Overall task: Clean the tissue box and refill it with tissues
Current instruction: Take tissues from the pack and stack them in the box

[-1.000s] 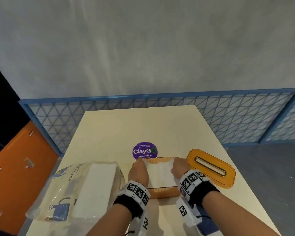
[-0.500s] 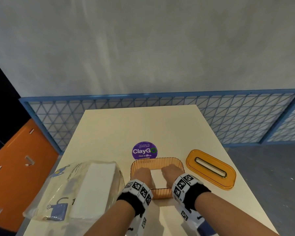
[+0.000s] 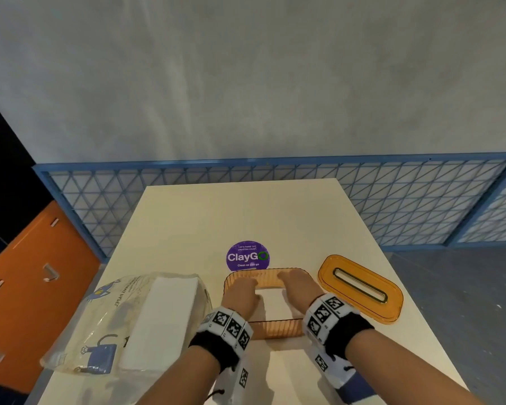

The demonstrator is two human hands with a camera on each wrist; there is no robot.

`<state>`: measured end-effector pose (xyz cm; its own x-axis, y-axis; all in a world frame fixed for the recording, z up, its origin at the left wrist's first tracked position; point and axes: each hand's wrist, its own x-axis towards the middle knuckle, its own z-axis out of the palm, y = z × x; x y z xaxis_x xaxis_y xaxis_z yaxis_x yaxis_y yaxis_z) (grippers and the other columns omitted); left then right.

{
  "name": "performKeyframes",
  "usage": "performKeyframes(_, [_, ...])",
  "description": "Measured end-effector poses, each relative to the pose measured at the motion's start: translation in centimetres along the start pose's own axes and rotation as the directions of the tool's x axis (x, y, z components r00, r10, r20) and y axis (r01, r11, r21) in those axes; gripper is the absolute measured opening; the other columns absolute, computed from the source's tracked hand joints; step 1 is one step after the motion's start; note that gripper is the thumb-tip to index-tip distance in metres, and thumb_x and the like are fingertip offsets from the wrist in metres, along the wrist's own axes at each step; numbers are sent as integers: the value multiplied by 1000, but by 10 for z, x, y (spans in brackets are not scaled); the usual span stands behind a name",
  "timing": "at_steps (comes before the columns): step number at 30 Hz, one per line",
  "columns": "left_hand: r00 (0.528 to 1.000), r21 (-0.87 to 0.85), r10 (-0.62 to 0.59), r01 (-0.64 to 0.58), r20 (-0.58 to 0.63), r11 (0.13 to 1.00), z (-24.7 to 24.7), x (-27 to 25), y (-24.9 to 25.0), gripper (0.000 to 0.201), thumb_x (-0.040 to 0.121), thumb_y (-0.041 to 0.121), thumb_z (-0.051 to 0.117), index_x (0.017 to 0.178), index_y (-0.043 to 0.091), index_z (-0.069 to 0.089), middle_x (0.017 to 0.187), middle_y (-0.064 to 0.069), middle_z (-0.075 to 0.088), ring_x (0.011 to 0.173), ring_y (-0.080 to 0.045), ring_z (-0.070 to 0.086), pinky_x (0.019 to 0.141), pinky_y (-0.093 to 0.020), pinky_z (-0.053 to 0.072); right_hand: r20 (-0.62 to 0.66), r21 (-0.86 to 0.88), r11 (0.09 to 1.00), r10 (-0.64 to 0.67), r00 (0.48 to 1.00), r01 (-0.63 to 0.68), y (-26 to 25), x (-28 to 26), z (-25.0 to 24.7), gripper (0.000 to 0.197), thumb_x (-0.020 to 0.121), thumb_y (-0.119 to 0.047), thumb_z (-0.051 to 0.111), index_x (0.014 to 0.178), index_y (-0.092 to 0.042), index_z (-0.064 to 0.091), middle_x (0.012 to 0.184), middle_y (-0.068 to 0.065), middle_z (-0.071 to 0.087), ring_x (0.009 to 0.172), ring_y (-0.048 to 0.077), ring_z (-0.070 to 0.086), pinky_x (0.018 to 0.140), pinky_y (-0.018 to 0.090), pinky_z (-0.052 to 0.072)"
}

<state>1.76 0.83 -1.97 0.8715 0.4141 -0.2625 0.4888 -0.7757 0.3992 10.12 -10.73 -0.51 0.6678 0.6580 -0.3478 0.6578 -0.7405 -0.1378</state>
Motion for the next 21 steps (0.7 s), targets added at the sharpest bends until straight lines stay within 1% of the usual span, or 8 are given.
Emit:
performKeyframes(4, [935,-272,-44,-57,-352,961,-33,-29,-18,28,92,6,49,114,9,66,116,-9,67,105,-23,62,88,-30,46,-287,219,975,89,954,-25,24,-10,-10,43,91,-2,40,132,-14,46,122,11,55,114,26,54,89,35,47])
performKeyframes(7, [869,-312,-185,38,-459,949,-45,-44,-56,30,92,0,46,116,4,63,120,-12,64,110,-28,59,92,-32,44,-245,349,931,200,949,-106,42,-20,-6,47,94,-13,45,140,-14,36,130,11,51,120,25,51,94,36,48])
performKeyframes(10, [872,-236,-296,217,-389,947,-42,-53,-90,31,93,8,47,123,2,55,125,-16,55,116,-31,52,94,-37,43,-107,420,891,238,965,-173,50,-26,3,52,96,-20,47,145,-12,31,136,14,50,122,25,50,100,34,43])
performKeyframes(13, [878,-158,-398,367,-265,917,-31,-57,-102,38,94,23,49,126,3,46,128,-15,47,119,-31,48,94,-40,43,-26,555,810,244,969,-189,51,-29,8,47,96,-15,45,142,-11,36,122,15,61,75,18,63,66,23,54])
performKeyframes(14, [877,-115,-416,400,-238,909,-27,-58,-102,43,93,31,51,127,4,43,129,-14,45,121,-30,46,94,-40,44,-15,575,795,243,970,-190,51,-29,9,45,96,-14,45,141,-11,39,121,15,62,70,19,63,59,20,52])
performKeyframes(17, [872,14,-430,446,-235,895,-16,-58,-99,59,88,47,54,129,8,38,132,-9,40,124,-26,42,92,-37,46,-19,571,797,251,968,-196,51,-29,9,43,96,-13,47,139,-10,43,129,14,58,94,26,67,77,25,51])
performKeyframes(19, [866,64,-427,457,-261,887,-12,-56,-98,60,87,48,55,130,10,37,134,-7,38,125,-25,40,93,-36,45,-16,561,803,257,966,-204,50,-30,7,43,96,-14,46,139,-11,43,134,12,55,95,23,64,86,28,50])
performKeyframes(21, [860,91,-428,468,-278,879,-10,-54,-99,55,89,44,54,130,11,37,134,-6,38,126,-24,40,93,-35,45,-12,554,807,255,967,-206,48,-31,6,42,96,-14,45,139,-12,43,135,11,54,88,19,61,82,23,49])
